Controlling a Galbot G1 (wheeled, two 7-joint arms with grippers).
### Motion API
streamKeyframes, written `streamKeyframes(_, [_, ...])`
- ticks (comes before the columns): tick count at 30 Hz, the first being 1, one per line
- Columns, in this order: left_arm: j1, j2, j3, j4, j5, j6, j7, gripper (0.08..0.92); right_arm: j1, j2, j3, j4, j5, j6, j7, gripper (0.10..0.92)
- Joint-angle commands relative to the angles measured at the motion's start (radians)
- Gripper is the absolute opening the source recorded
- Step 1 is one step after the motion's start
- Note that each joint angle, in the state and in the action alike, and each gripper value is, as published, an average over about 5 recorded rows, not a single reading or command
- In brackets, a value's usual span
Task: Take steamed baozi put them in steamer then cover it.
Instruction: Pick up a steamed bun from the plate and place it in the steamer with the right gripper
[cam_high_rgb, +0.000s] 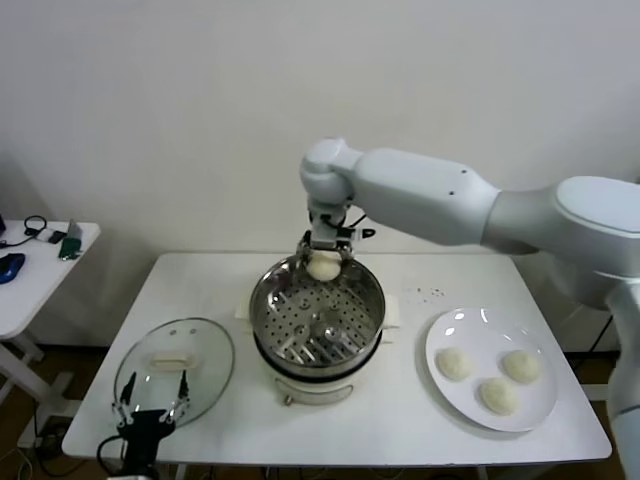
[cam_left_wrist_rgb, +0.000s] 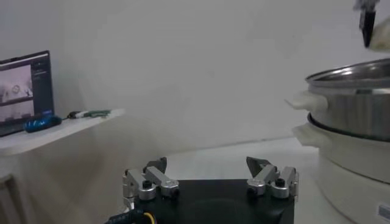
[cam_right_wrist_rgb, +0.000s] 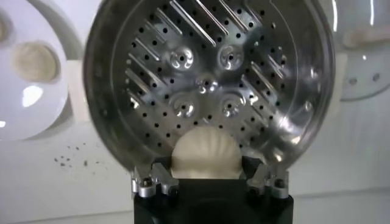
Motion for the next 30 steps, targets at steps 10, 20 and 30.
streamKeyframes(10, [0.003, 0.003, -0.005, 0.010, -0.009, -0.004, -0.008, 0.823, -0.143, 0.117, 0.028, -0.154, -0.161, 0.071, -0.010, 0.755])
streamKeyframes(20, [-0.001, 0.003, -0.008, 0.012, -0.012, 0.001, -0.008, 0.823, -0.164, 0.108, 0.042, -0.161, -0.178, 0.067, -0.018, 0.819])
streamKeyframes(30, [0.003, 0.003, -0.011, 0.008, -0.009, 0.004, -0.009, 0.823, -0.068, 0.035, 0.073, -0.068, -0.054, 0.059, -0.076, 0.823])
